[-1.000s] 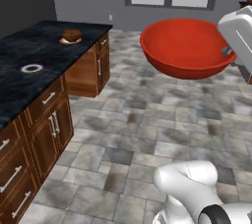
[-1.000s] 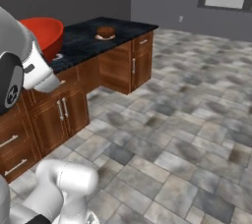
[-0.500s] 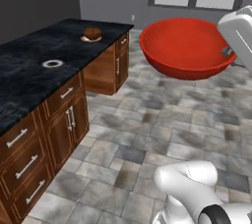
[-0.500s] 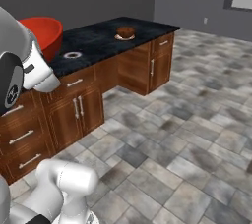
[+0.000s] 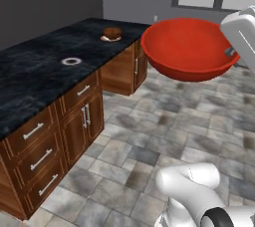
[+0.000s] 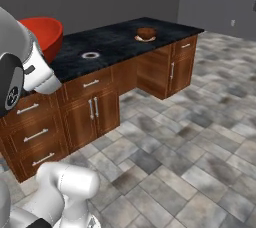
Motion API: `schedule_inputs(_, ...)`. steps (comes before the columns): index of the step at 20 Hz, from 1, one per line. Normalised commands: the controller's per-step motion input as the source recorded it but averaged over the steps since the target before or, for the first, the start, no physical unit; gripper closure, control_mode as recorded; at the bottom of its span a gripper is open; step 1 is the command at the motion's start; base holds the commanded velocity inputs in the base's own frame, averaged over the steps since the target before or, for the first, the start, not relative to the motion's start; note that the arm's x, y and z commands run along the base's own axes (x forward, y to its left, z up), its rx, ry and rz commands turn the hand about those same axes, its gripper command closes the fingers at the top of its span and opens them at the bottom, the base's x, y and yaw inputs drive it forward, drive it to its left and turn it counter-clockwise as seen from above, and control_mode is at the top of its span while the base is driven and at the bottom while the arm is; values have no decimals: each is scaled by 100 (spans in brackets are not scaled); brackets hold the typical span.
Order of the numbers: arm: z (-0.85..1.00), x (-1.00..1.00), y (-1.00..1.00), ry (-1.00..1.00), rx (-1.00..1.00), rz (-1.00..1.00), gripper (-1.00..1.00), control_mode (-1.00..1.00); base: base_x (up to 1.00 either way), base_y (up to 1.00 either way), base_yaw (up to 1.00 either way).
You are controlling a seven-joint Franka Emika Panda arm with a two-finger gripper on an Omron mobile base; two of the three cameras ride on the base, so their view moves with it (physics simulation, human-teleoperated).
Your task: Move the bowls from the cabinet to the plates on the dining table.
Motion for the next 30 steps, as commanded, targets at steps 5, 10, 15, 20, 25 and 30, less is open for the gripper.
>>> schedule_inputs(5, 0, 0, 0, 0, 0, 0, 100, 100, 33, 0, 20)
schedule_inputs(10, 0, 0, 0, 0, 0, 0, 100, 100, 62, 0, 6)
schedule_inputs(15, 0, 0, 0, 0, 0, 0, 100, 100, 62, 0, 4)
schedule_inputs(20, 0, 0, 0, 0, 0, 0, 100, 100, 62, 0, 4)
schedule_inputs(25, 0, 0, 0, 0, 0, 0, 100, 100, 62, 0, 5)
schedule_inputs(30, 0, 0, 0, 0, 0, 0, 100, 100, 62, -2, 5)
